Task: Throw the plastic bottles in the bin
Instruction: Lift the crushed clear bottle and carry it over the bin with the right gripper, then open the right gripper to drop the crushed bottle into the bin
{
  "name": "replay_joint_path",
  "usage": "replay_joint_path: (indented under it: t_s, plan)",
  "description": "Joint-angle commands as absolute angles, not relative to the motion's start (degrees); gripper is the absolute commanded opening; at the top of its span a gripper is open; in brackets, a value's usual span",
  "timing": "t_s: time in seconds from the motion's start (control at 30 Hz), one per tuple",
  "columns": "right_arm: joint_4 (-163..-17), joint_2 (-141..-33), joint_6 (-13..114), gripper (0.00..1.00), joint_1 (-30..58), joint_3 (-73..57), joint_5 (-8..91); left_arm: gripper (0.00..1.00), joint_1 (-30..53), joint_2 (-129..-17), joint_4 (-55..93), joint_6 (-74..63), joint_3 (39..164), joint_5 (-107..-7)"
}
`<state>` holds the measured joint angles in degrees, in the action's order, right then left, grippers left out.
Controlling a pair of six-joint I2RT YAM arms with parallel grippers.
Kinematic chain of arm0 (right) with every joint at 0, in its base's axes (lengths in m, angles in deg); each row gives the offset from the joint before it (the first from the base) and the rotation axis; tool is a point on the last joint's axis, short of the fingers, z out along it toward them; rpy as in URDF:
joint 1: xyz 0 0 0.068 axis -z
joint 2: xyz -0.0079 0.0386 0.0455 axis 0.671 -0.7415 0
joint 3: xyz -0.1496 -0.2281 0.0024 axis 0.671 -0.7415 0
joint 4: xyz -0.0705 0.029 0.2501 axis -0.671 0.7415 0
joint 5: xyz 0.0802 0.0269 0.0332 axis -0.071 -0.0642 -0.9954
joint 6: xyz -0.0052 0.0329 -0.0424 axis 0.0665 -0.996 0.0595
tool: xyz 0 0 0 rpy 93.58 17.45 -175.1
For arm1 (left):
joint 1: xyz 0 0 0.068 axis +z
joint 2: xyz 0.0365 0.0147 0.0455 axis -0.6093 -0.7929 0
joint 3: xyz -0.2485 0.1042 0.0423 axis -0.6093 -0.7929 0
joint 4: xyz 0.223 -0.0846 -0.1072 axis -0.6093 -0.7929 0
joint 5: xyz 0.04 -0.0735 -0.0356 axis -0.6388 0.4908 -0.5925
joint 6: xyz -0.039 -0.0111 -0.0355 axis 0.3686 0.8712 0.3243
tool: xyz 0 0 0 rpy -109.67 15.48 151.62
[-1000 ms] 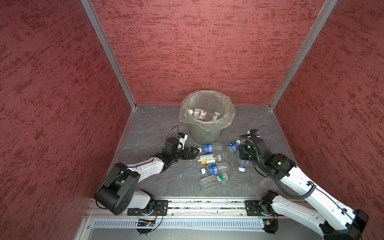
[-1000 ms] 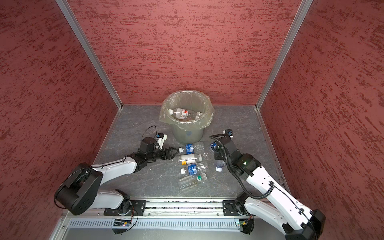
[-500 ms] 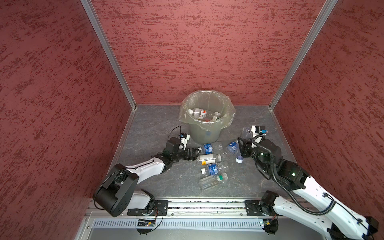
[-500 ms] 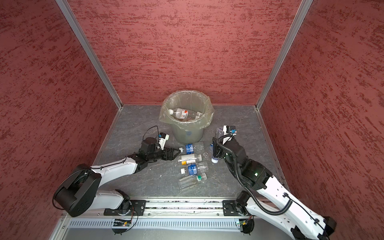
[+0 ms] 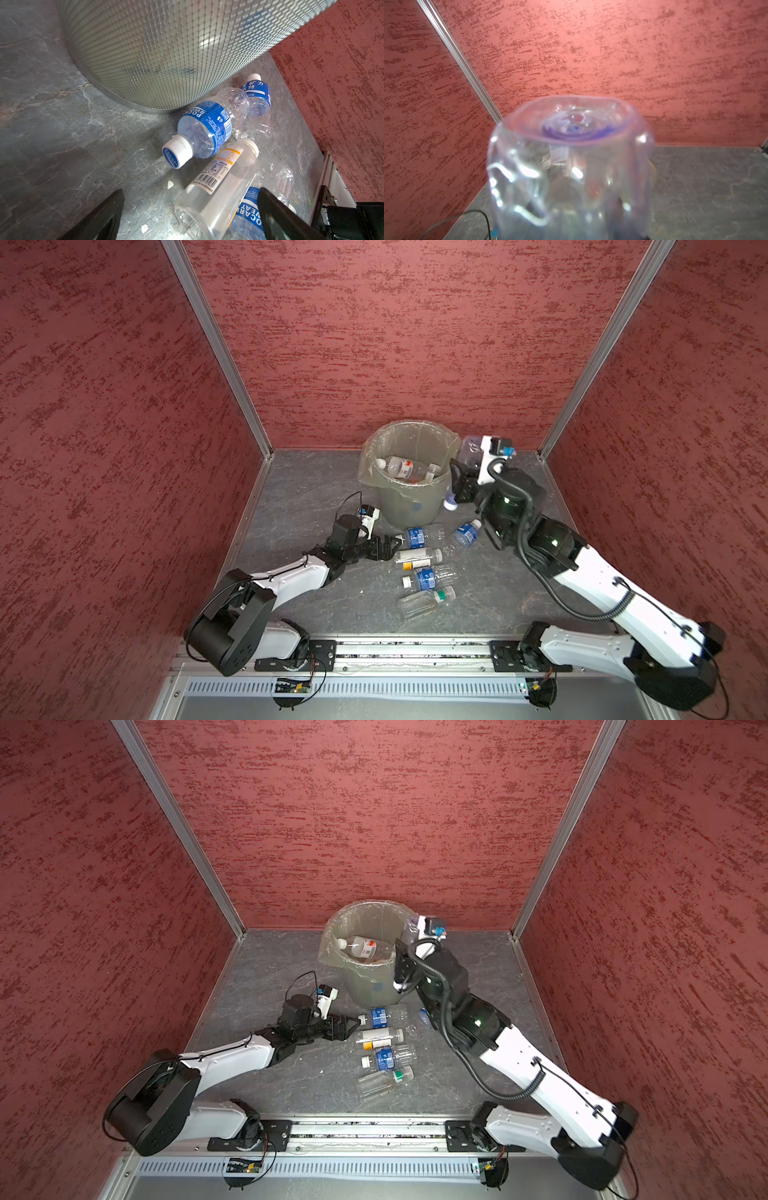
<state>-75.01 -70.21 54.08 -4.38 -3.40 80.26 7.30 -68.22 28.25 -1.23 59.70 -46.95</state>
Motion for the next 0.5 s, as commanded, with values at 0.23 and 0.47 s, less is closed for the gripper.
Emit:
replay_joint_path:
  t_s: [0.23, 0.47]
  plan:
    - [-59.7, -108.9, 54.6, 0.86, 7.8, 46.5, 70.1, 1.0, 6.9, -66.7, 27.2, -2.1, 61.0, -46.8]
    - [-61.5, -106.2, 56.0, 0.96, 7.9, 44.2, 71.5, 1.0, 6.9, -65.9, 26.7, -2.4, 60.9, -47.1]
